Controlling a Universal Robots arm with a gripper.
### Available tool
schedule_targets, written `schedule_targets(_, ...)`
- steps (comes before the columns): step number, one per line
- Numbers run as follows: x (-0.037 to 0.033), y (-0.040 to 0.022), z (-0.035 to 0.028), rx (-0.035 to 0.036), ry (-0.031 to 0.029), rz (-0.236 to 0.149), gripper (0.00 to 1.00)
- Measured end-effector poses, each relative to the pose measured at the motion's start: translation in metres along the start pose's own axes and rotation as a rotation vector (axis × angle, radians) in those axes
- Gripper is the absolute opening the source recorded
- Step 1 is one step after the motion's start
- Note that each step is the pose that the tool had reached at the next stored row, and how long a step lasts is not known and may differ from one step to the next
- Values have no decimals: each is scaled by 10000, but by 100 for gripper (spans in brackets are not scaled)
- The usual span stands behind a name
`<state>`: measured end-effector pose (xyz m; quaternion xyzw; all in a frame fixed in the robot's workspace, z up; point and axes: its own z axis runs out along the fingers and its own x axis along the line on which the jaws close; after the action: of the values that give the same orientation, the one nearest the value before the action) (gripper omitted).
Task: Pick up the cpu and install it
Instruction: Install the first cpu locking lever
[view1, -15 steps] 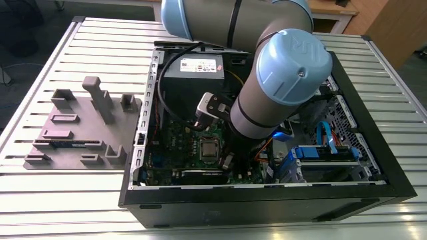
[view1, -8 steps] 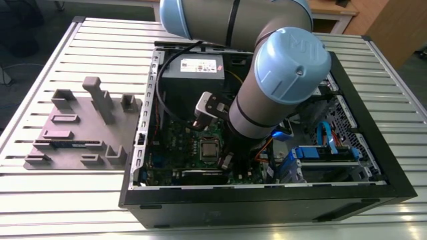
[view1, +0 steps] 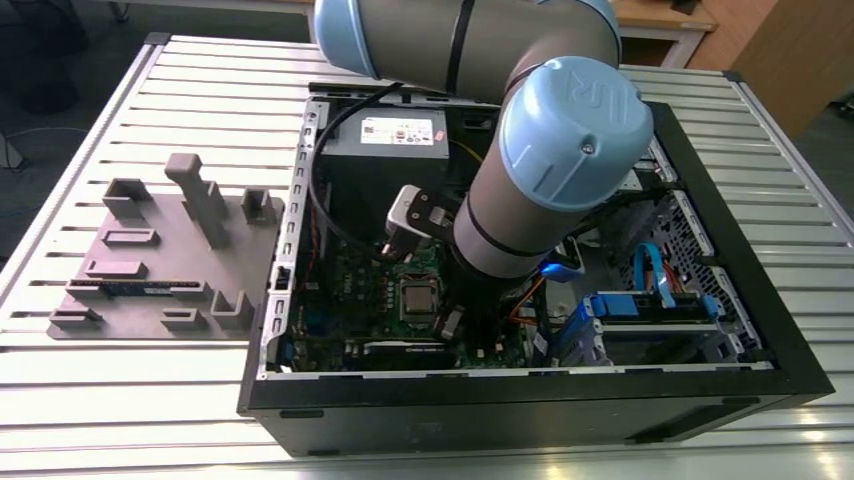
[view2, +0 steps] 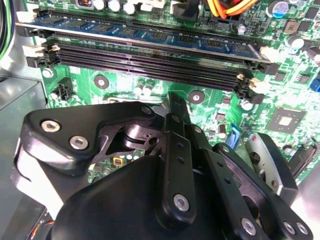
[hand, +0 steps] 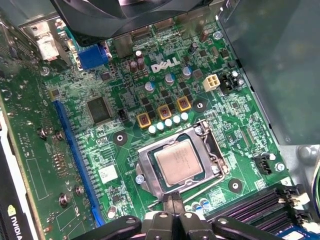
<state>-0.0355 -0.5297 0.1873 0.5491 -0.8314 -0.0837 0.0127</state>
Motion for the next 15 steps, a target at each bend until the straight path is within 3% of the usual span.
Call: schedule_targets(15, -3, 7, -47, 1, 2, 3, 11)
